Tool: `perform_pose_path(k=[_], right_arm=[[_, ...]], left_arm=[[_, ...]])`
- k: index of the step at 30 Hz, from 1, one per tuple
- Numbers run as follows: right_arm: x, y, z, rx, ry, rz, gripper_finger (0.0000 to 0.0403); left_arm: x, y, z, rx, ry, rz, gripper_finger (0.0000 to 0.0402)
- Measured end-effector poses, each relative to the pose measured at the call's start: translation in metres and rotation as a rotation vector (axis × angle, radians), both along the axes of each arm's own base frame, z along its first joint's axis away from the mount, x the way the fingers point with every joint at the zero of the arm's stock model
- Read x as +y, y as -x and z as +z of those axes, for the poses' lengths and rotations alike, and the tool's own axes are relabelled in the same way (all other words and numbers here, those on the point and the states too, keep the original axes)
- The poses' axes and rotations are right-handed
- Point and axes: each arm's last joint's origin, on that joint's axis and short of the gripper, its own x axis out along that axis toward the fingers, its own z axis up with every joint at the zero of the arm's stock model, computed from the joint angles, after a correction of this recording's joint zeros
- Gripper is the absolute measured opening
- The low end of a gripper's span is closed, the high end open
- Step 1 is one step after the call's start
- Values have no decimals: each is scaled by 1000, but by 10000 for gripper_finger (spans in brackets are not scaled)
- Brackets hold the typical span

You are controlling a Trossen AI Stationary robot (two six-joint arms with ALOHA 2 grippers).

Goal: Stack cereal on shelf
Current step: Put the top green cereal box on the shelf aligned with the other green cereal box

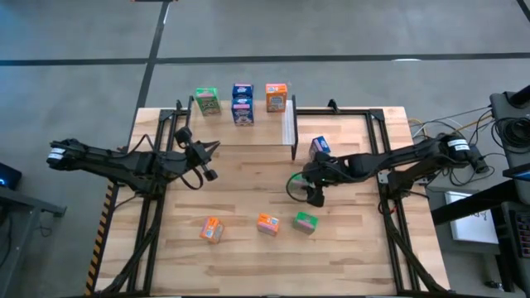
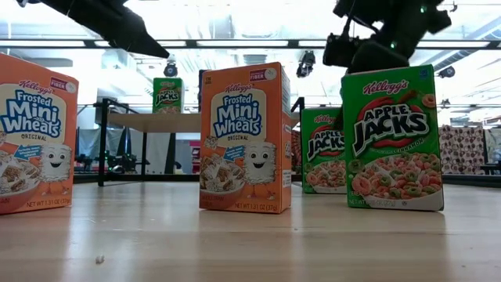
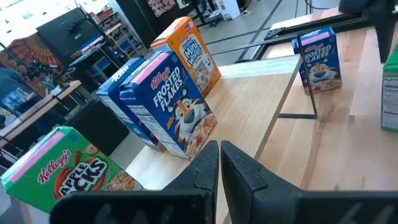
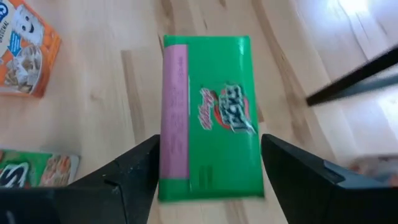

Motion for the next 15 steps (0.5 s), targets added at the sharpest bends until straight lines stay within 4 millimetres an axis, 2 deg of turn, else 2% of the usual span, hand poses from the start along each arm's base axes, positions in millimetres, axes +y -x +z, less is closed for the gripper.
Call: perform_pose_path(k=[5,10,15], right_arm=[[0,-1,-5,-44,12,21,245],[0,-2,-4,-61,12,36,197],[1,-5,1,-80,26,56,162]], left_arm=[[-1,-2,2,-70,55,-3,1],[-6,-7,6,-129,149,-217,10],[-10,-10,10,-164,202,-364,53]])
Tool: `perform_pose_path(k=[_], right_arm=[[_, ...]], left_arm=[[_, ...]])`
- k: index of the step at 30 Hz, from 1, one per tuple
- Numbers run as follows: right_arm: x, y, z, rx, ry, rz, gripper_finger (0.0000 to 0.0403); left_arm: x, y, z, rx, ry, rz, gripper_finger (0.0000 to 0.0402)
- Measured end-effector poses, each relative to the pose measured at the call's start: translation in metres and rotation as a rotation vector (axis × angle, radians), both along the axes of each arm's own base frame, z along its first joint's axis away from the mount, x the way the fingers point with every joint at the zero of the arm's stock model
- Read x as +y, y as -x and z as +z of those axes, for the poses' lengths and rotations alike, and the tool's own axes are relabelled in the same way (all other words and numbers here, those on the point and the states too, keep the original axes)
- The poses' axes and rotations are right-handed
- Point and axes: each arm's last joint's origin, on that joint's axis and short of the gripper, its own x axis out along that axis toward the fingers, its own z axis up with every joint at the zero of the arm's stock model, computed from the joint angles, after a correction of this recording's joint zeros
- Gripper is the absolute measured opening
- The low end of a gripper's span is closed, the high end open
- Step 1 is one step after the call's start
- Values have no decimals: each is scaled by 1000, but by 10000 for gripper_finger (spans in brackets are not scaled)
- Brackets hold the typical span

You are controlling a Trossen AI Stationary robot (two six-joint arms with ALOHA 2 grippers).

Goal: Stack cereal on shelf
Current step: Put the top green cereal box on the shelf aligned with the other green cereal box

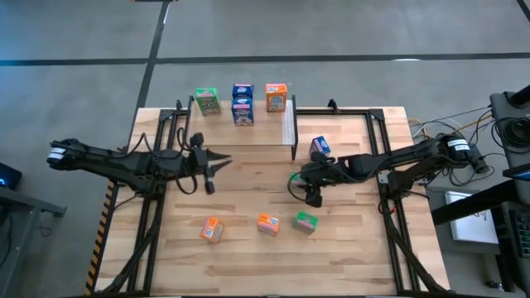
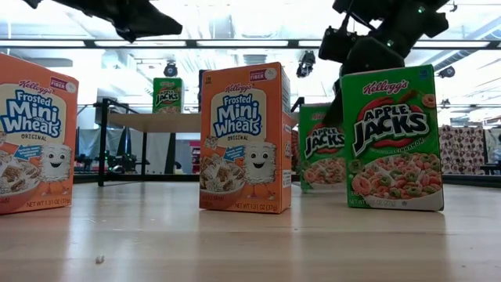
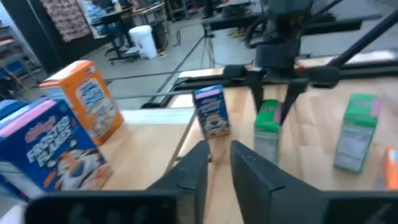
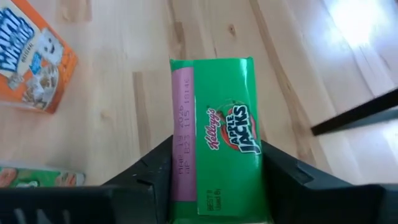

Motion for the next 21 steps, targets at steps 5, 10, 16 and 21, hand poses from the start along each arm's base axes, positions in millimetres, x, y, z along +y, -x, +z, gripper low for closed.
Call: perform_pose_path(k=[5,10,16,21], right_arm=[[0,-4,9,-28,20,19,146],[-1,-16,29,-152,84,63,145],[-1,-30,60,-337,207,150,143],[0,-34,72,-383,259,204,143]], left_arm=[[0,-2,-1,-12,35,6,127],[-3,-13,-5,-25,67,-23,210],[-6,-36,-17,-19,66,-44,273],[-8,-50,-24,-42,65,-44,283]])
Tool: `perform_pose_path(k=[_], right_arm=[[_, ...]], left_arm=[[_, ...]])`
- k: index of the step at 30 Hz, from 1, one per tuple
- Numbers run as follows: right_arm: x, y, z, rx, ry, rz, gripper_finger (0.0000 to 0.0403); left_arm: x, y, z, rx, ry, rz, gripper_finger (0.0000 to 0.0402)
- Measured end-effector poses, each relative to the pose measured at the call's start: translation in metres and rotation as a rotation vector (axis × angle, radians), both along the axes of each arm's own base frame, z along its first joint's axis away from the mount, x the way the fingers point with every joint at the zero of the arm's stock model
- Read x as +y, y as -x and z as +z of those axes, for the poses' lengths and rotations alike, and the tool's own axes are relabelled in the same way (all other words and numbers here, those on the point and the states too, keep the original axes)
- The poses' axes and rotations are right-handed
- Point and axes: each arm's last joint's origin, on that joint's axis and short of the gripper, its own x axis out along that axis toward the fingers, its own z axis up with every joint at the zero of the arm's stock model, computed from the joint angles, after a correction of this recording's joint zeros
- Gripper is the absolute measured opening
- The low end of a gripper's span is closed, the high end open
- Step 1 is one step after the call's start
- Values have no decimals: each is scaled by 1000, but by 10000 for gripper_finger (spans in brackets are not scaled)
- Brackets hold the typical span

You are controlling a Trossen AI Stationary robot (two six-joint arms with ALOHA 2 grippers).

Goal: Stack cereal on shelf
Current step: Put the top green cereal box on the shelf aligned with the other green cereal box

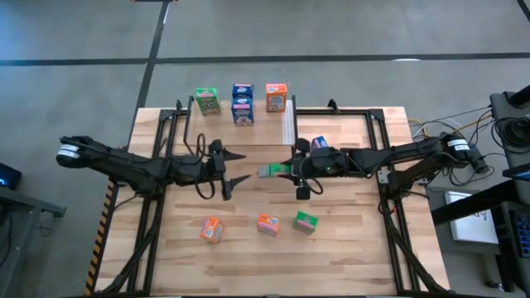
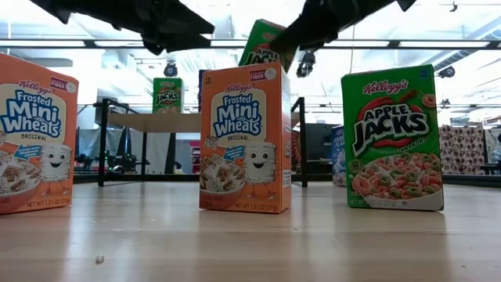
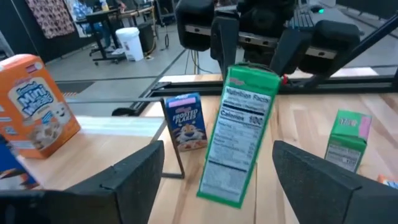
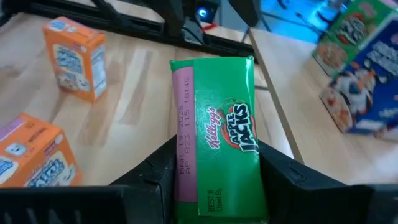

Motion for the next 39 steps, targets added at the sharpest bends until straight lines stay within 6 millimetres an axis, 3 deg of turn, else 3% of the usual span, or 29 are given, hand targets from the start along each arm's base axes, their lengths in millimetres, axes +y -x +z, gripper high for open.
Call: perform_pose_path(k=[13,28,39], right_arm=[[1,-2,5,-37,32,62,141],[3,-2,6,-46,19,106,141],[3,-2,6,-49,10,102,150]], left_arm=[[-7,-36,-19,-114,-12,-89,278],[-6,-55,-39,-145,-12,-83,276],[-6,-56,-41,-147,-14,-84,185]])
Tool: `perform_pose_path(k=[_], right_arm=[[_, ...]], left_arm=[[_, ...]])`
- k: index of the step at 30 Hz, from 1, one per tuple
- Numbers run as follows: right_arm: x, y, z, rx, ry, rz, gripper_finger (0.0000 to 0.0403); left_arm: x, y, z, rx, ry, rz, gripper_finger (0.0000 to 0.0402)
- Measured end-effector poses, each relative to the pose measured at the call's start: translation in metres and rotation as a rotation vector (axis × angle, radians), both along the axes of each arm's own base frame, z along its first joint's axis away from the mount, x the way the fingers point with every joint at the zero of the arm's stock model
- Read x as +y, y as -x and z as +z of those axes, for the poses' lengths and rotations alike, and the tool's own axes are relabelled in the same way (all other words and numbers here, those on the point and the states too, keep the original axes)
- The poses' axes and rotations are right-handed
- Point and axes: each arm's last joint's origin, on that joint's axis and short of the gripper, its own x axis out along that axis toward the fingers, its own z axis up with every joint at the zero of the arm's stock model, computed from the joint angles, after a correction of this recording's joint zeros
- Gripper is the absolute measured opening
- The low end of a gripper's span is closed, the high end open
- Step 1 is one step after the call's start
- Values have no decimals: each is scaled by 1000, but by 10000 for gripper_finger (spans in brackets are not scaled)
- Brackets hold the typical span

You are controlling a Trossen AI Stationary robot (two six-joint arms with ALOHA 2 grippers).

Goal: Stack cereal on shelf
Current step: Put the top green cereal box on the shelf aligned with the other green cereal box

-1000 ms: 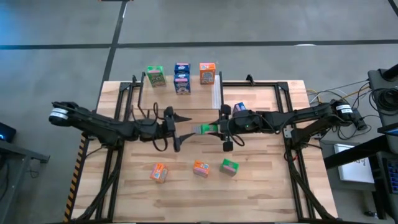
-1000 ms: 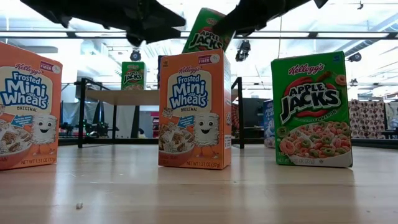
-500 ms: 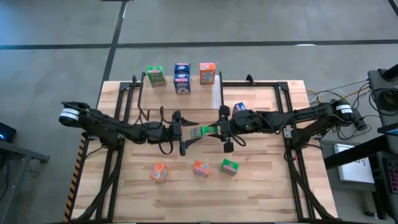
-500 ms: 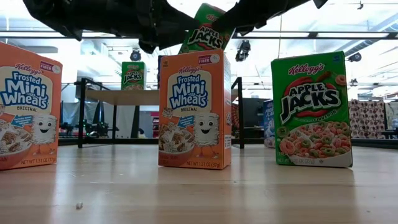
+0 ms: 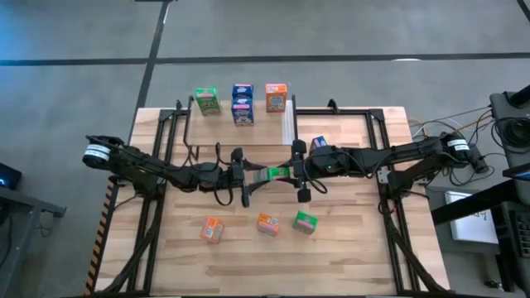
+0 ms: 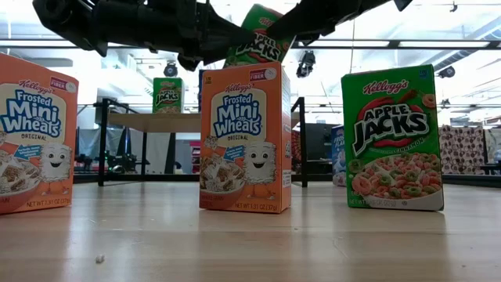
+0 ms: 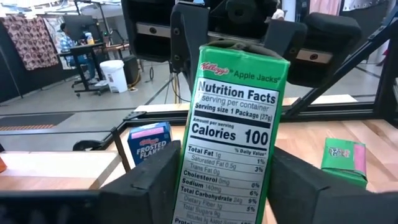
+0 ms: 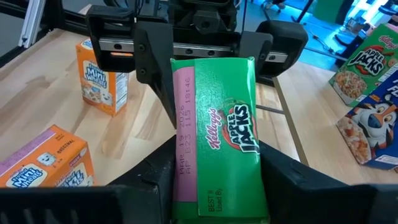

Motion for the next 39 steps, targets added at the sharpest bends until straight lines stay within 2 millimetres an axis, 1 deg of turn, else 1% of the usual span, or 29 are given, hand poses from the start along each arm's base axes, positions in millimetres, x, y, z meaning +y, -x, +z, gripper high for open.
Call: perform_pose_path(k=[3,5,9,13,16,19,22,25,28,32,35,39], right_arm=[[0,0,0,0,-7,-4,164],[0,0,0,-1,-10,-7,177],[0,1,2,-8,-10,-7,199],[-1,8,13,-47,-14,-8,211],[-1,18,25,-95,-17,-15,218],[-1,29,39,-145,-32,-13,223],[-2,39,49,-180,-42,-11,224],[-2,46,54,-186,-51,-16,223],[-2,48,52,-177,-54,-17,224],[-2,46,43,-147,-63,-20,224],[-2,42,37,-124,-65,-22,224],[-2,36,31,-102,-62,-22,222]], left_arm=[[0,0,0,0,1,-1,163],[0,0,0,0,1,-1,156],[0,2,3,-8,1,-1,152],[1,10,14,-15,-30,1,152],[4,24,23,-33,-60,33,152],[10,46,31,-68,-84,131,152],[15,70,33,-80,-116,258,152],[23,92,30,-83,-129,423,151],[27,110,24,-93,-114,505,151],[29,128,12,-110,-96,516,151],[33,137,4,-114,-90,555,151],[39,143,-3,-108,-83,646,152]])
